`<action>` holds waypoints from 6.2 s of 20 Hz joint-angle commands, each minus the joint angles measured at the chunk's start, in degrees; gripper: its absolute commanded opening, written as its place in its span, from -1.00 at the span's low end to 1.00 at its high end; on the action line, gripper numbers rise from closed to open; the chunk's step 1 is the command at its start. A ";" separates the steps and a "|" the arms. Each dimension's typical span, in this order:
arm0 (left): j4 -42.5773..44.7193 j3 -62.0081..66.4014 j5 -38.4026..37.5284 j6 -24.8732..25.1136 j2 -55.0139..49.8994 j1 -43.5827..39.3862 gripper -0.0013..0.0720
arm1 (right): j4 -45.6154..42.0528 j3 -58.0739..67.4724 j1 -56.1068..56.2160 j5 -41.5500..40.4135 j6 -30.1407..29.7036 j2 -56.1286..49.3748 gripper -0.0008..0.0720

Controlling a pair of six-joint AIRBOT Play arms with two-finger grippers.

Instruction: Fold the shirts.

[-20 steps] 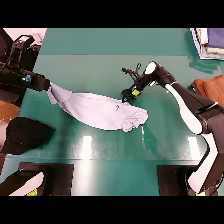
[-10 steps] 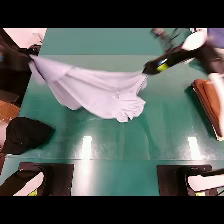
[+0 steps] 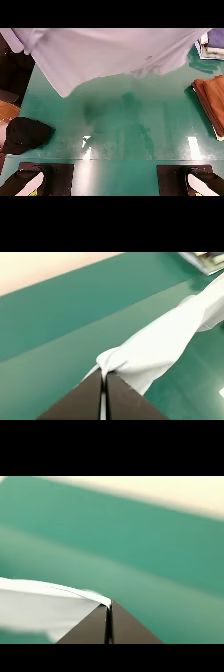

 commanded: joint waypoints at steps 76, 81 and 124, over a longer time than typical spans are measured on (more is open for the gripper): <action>-9.75 -55.56 7.72 9.27 -15.69 0.33 -0.91 | 17.64 -40.76 -16.41 3.98 -5.42 -29.97 -0.41; -3.96 -50.62 5.92 4.04 -14.86 1.29 -0.91 | 17.84 -35.87 -16.65 7.65 -5.38 -26.60 -0.95; -23.61 -38.23 30.99 13.18 -35.21 6.62 -0.91 | 2.84 -3.19 -9.11 -0.83 7.67 -39.60 -0.95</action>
